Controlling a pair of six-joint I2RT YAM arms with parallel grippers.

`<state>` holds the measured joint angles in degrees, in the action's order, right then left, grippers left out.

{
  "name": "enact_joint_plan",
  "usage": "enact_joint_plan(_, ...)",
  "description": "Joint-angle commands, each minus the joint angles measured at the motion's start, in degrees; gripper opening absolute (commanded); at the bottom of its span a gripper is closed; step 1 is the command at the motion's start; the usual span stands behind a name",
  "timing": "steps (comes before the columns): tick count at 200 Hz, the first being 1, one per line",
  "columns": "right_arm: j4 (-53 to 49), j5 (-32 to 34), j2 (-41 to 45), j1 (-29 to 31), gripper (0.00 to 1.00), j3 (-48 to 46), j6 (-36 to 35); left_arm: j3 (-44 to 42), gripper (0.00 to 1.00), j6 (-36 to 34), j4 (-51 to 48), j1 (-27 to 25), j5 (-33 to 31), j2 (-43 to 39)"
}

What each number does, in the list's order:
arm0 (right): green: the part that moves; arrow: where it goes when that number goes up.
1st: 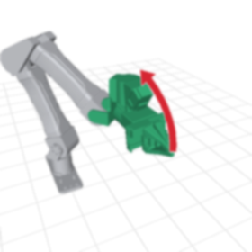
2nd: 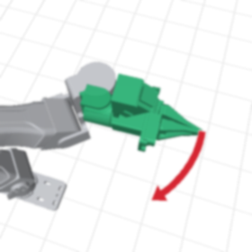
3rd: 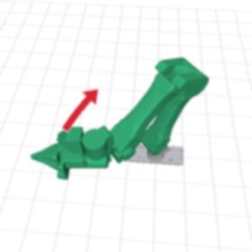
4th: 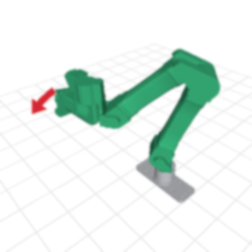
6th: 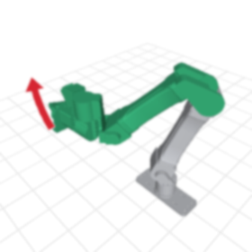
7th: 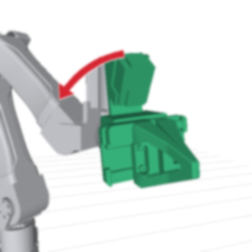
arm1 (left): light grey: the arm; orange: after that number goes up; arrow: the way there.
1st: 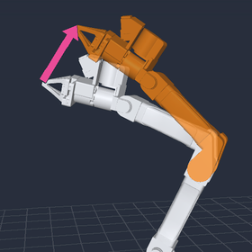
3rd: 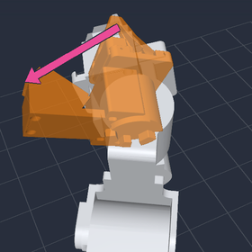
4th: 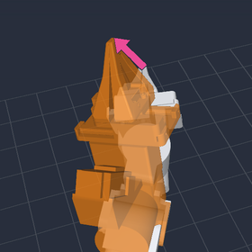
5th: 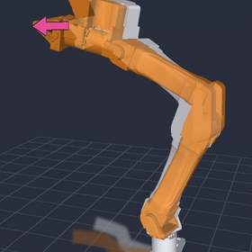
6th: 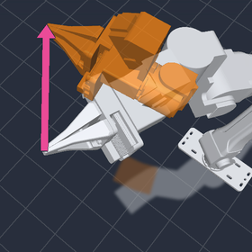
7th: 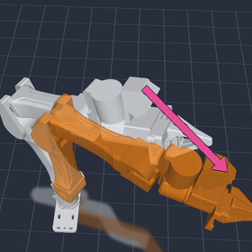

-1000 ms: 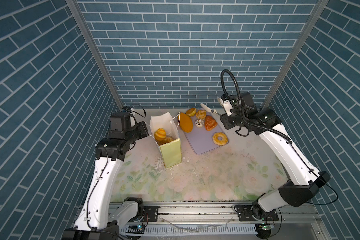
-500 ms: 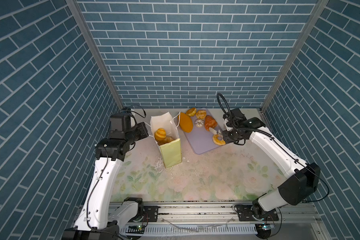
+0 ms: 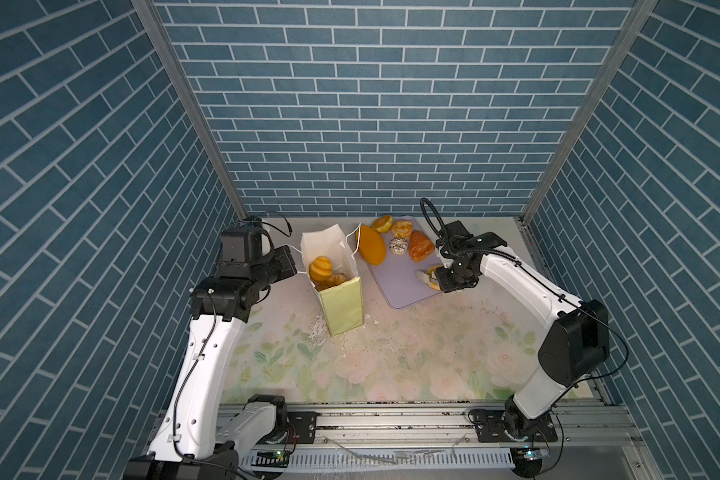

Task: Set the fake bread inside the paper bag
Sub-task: 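Close the tongs on the yellow ring donut with the right gripper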

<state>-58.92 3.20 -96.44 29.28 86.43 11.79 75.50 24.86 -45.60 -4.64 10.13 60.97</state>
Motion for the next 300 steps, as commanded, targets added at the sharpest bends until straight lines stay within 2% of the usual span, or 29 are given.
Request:
enact_joint_plan(1,-0.7,0.4,-0.8,-0.3,0.41,1.0,0.9,1.9,0.00,-0.1,-0.6,-0.3,0.1,-0.2)
enact_joint_plan(41,-2.6,1.5,-0.2,-0.2,0.41,1.2,1.3,2.6,0.00,-0.1,-1.0,-0.5,-0.5,-0.1)
enact_joint_plan(68,-3.2,-0.1,0.4,-0.2,0.42,0.5,1.4,1.9,0.00,0.3,-0.6,-0.6,-0.6,-0.1)
enact_joint_plan(113,-3.3,0.6,-2.5,-0.2,0.43,1.2,0.1,1.6,0.00,0.7,0.2,-0.9,-0.4,0.0)
enact_joint_plan(193,-4.8,-2.7,-2.8,2.8,0.30,3.4,-0.5,1.0,0.00,0.8,0.6,-0.9,-0.5,-0.4)
enact_joint_plan(300,-2.9,-6.0,4.2,3.7,0.24,5.4,1.4,0.8,0.00,0.6,0.4,-0.9,-1.0,-1.2)
